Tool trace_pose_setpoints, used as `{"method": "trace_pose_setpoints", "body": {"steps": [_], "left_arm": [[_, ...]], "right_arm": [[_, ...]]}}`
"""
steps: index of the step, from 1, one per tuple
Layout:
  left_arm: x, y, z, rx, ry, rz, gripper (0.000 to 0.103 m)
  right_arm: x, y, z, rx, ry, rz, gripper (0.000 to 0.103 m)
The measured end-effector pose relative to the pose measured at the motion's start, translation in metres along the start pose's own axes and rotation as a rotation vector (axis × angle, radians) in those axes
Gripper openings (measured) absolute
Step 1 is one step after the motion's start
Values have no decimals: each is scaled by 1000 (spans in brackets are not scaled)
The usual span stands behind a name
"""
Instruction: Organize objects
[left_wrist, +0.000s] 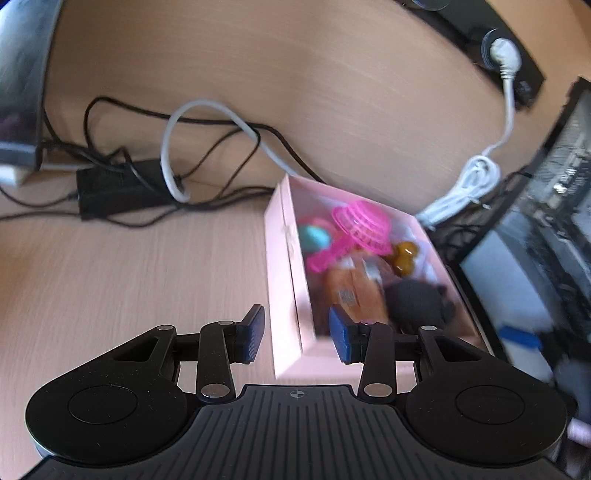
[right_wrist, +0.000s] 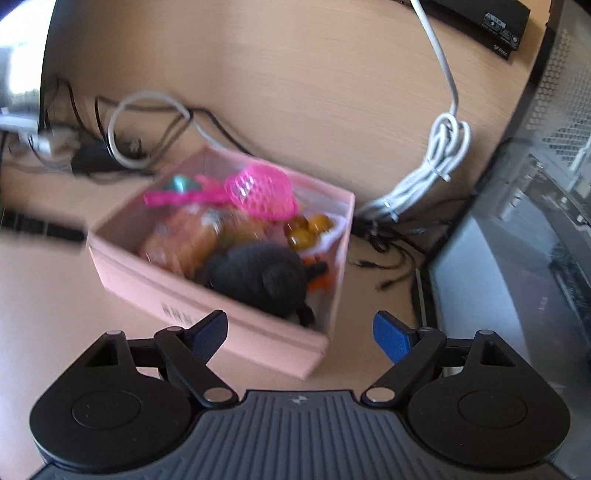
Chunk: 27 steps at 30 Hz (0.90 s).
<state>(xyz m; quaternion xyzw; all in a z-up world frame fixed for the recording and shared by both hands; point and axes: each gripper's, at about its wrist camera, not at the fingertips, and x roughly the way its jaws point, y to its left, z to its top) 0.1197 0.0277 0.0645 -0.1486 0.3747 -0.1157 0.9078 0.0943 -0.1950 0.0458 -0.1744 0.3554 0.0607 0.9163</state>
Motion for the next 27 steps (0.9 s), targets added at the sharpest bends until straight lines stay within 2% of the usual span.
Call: {"method": "trace_pose_setpoints", "body": {"steps": [3, 5, 7, 8, 12, 16, 18, 22, 24, 27], "left_arm": [[19, -5, 4, 14, 26, 76, 42], [25, -3, 1, 22, 36, 112, 63], [25, 2, 0, 16, 29, 141, 77], [24, 5, -1, 9, 18, 172, 80], [22, 17, 1, -12, -14, 221, 84], [9, 14, 0, 3, -41, 229, 79], [-6, 8, -7, 18, -68, 215, 78], [-31, -4, -26, 51, -79, 205, 78], [-40, -9, -42, 78, -64, 205, 78], [-48, -14, -66, 100, -40, 225, 78]], "right_arm": [[10, -3, -6, 30, 22, -29, 86], [15, -5, -6, 49, 21, -47, 85], [18, -7, -3, 65, 16, -30, 84], [20, -6, -1, 59, 7, -40, 84], [24, -1, 5, 47, -12, -3, 84], [19, 2, 6, 46, -50, -34, 84], [17, -4, 3, 75, -41, -14, 86], [2, -18, -19, 206, 6, 64, 103], [-11, -16, -36, 234, 14, 88, 103], [-20, 0, -57, 165, 52, 122, 103]]}}
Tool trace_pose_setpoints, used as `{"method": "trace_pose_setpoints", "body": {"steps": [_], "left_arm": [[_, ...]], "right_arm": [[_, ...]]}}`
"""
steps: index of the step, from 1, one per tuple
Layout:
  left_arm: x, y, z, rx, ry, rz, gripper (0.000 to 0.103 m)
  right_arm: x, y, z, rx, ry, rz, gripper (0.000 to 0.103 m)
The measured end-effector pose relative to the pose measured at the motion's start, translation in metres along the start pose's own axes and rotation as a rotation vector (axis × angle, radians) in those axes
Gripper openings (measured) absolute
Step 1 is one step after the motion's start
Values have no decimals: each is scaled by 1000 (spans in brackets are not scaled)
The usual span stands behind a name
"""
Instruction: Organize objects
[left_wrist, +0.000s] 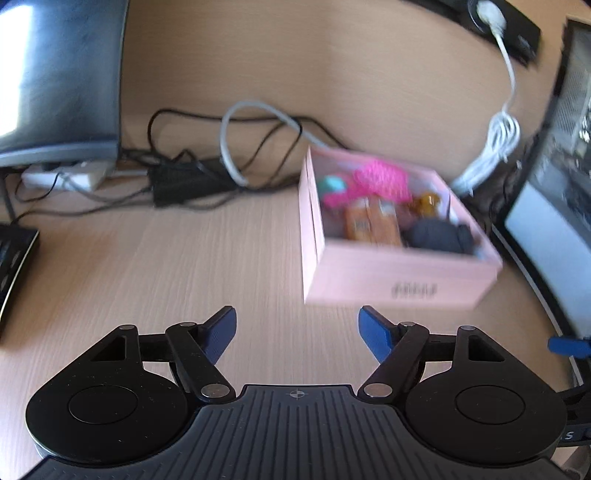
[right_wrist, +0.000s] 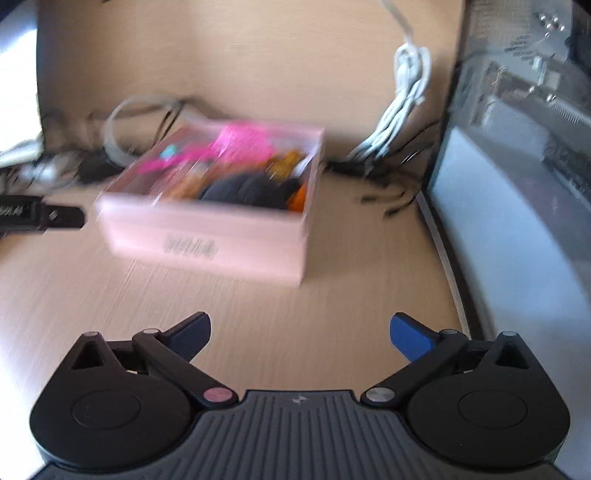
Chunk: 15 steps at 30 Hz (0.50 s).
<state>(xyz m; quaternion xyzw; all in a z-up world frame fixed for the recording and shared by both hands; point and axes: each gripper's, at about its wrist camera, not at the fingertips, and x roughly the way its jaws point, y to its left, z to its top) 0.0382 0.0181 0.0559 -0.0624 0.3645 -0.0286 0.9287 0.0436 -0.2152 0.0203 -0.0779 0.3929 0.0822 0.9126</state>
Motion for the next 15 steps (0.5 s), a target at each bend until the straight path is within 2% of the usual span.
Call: {"method": "trace_pose_setpoints", "body": {"steps": [3, 8, 15], "left_arm": [[-7, -3, -23, -9, 29, 18, 78], [-17, -11, -60, -10, 78, 20, 78], [-22, -30, -85, 80, 10, 53, 78]], "right_arm": [[-1, 14, -18, -61, 33, -18, 103], [-10, 32, -40, -62, 58, 13, 103], [-16, 42, -59, 24, -13, -45, 103]]}}
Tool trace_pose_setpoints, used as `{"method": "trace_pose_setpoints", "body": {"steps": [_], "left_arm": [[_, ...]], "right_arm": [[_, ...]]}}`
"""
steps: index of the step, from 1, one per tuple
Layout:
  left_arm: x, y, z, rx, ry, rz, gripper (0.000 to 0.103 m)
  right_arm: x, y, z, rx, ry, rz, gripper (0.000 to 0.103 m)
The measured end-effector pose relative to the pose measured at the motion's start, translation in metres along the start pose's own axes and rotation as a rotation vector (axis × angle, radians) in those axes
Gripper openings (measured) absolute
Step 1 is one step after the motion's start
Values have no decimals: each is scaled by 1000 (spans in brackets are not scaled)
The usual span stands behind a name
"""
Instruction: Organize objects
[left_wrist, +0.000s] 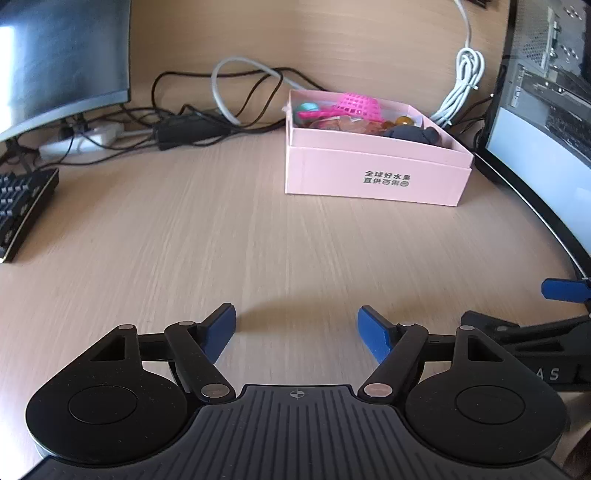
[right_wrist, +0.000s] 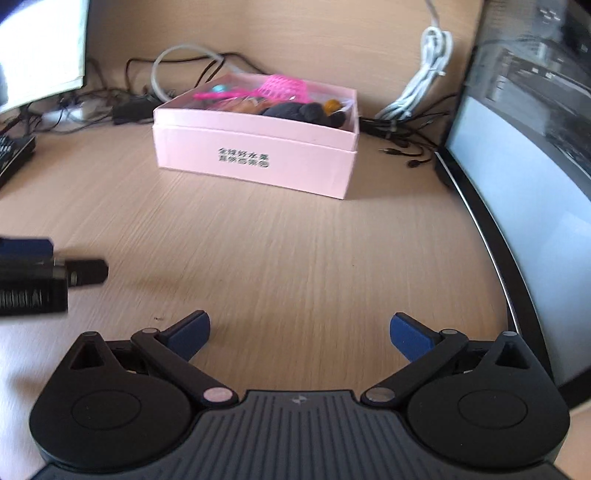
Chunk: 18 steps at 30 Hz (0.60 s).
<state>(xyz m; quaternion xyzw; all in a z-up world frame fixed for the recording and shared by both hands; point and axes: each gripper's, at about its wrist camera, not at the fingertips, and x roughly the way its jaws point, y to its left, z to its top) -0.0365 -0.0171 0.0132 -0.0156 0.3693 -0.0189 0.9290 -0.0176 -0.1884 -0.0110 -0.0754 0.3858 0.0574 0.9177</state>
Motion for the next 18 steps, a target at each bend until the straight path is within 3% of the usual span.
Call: {"method": "trace_pose_setpoints", "body": {"steps": [4, 8, 18], "left_arm": [[3, -8, -6, 24, -47, 38, 80], [5, -12, -10, 39, -93, 43, 82], [11, -13, -6, 25, -89, 48, 86]], "right_arm": [[8, -15, -4, 99, -35, 60, 103], [11, -15, -10, 107, -97, 32, 103], [12, -15, -10, 110, -106, 29, 103]]}}
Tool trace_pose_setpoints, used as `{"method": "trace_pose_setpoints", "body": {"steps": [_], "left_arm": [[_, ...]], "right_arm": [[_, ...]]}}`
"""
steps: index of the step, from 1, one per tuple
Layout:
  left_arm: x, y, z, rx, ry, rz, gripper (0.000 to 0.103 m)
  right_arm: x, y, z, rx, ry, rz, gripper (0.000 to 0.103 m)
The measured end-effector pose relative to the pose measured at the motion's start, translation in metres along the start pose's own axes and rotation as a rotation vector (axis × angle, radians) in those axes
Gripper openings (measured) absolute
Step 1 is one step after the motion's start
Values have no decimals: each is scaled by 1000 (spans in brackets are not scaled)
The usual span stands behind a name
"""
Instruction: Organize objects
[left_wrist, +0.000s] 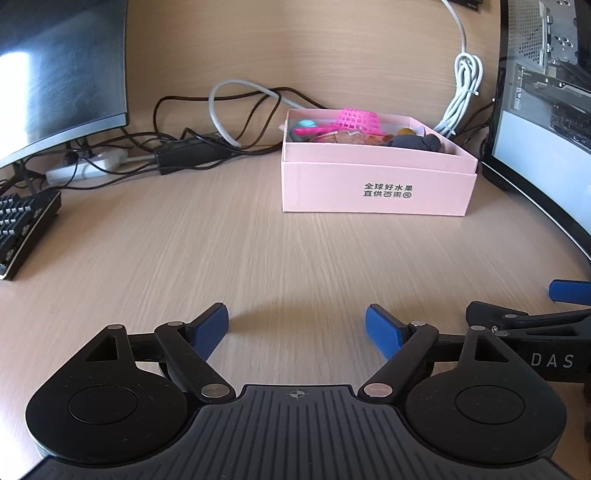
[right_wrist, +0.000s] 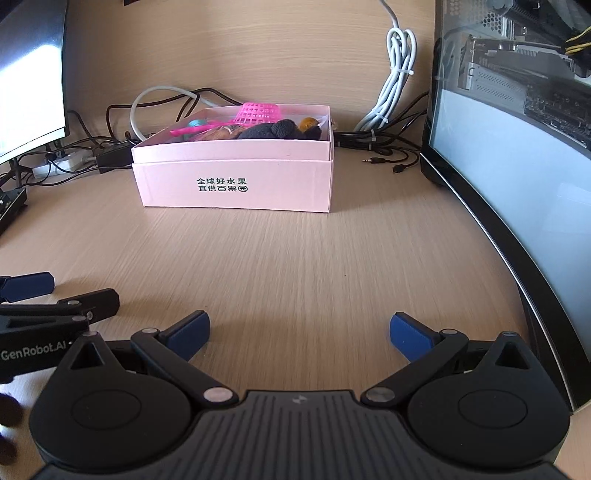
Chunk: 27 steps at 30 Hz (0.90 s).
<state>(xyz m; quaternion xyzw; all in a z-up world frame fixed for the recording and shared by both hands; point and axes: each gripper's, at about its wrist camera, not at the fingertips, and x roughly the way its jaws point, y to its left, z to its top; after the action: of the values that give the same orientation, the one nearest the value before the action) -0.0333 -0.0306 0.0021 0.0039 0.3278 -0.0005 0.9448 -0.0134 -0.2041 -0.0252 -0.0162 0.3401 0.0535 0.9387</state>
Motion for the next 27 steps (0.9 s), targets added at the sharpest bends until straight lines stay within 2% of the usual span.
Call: {"method": "trace_pose_setpoints", "body": {"steps": [27], "left_arm": [[0, 0, 0, -2, 1, 4, 88]], "right_arm": [[3, 0, 3, 2, 0, 1, 103]]}}
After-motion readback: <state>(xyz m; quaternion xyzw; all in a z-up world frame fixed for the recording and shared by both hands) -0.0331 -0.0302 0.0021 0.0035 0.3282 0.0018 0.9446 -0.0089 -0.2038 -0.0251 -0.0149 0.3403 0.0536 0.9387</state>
